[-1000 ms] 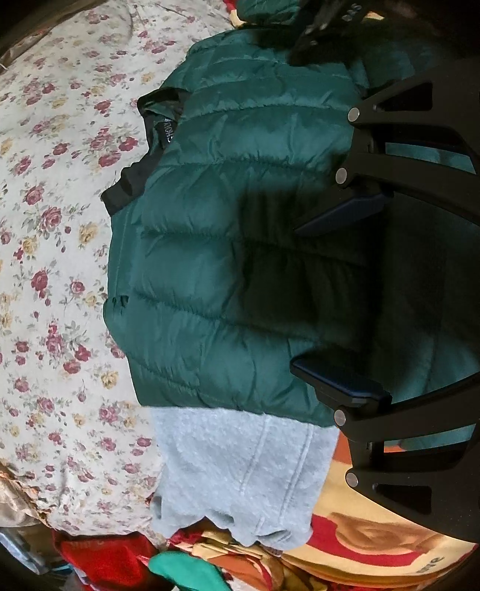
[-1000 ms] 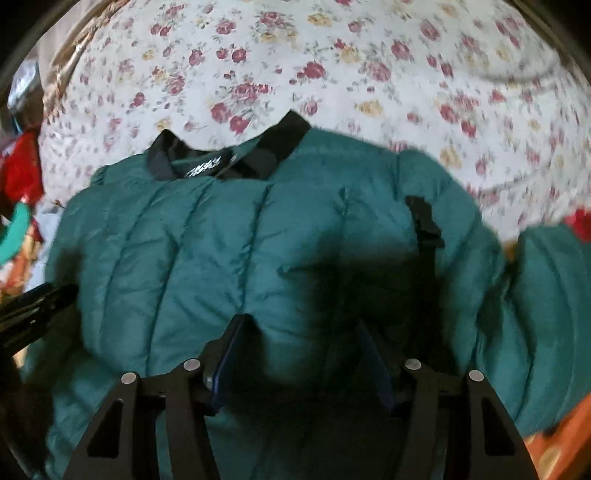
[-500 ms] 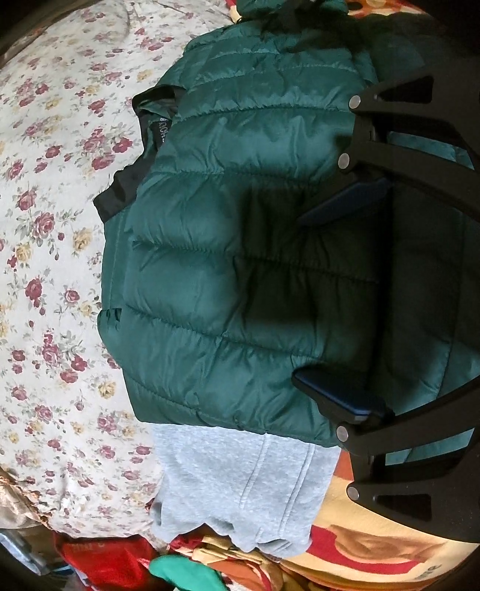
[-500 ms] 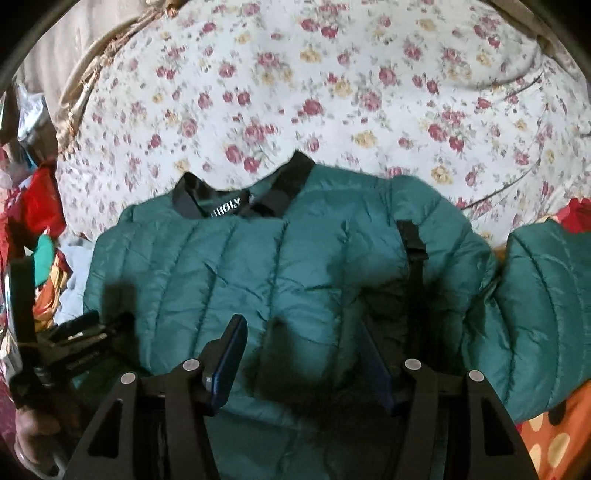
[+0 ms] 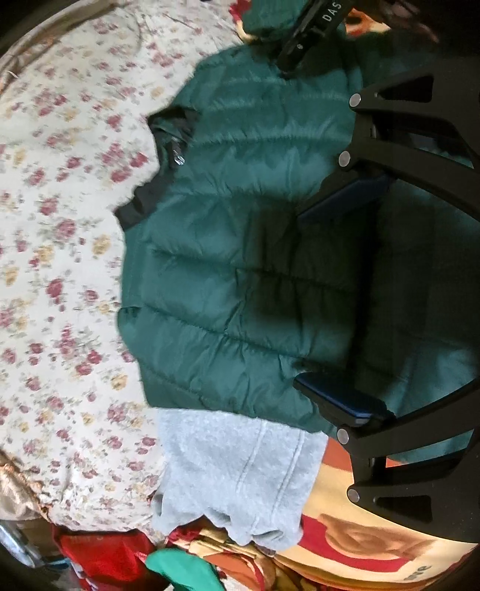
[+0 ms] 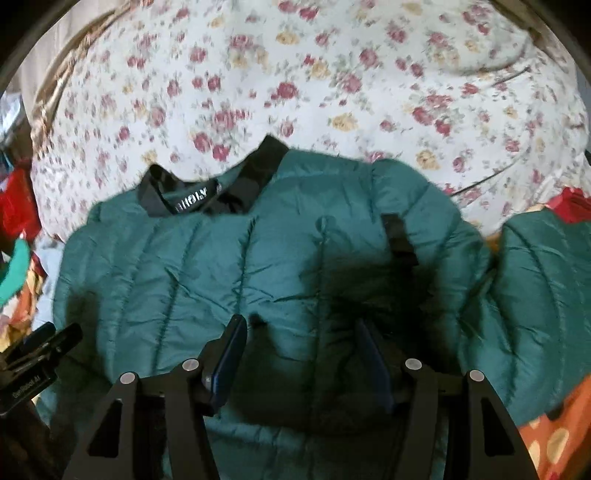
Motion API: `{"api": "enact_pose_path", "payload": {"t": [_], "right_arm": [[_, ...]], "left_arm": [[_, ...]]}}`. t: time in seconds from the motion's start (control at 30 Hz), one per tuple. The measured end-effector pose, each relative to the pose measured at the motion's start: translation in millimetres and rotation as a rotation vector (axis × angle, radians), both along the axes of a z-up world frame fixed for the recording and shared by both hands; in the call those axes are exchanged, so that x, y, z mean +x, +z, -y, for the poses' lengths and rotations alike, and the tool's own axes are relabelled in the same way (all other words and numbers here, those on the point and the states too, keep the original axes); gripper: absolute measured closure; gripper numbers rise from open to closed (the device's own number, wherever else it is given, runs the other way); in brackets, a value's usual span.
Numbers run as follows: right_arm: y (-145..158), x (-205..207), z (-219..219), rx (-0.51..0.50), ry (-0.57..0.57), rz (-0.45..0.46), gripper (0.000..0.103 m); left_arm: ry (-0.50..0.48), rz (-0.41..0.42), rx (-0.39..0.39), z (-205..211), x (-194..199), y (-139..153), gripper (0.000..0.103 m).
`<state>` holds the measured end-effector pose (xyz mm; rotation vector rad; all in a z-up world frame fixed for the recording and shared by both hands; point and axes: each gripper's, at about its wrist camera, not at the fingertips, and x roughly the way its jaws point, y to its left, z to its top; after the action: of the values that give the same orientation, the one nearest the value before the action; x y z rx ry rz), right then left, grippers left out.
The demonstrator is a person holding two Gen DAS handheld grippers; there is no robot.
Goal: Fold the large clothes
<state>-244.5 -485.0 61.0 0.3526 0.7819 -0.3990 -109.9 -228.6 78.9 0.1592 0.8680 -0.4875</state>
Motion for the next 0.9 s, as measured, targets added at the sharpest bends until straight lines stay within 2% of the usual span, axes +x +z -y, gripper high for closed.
{"api": "enact_pose_path", "payload": {"t": [0.07,0.47,0.9], "right_arm": [[7,-10,-4,-0.008,-0.008,0.009,0.029],[38,-55,-24,-0.049,-0.008,0.044,0.029],[43,-78,-29,-0.088,-0.011,0.031,0.029]], "left_arm": [[-0.005,0.003,-0.017,-3,-7,9,0.02],[-0.051,0.051,-0.048,-6,-50,42,0.02],[-0.099,0.081,-0.045,10,-83,53,0.02]]}}
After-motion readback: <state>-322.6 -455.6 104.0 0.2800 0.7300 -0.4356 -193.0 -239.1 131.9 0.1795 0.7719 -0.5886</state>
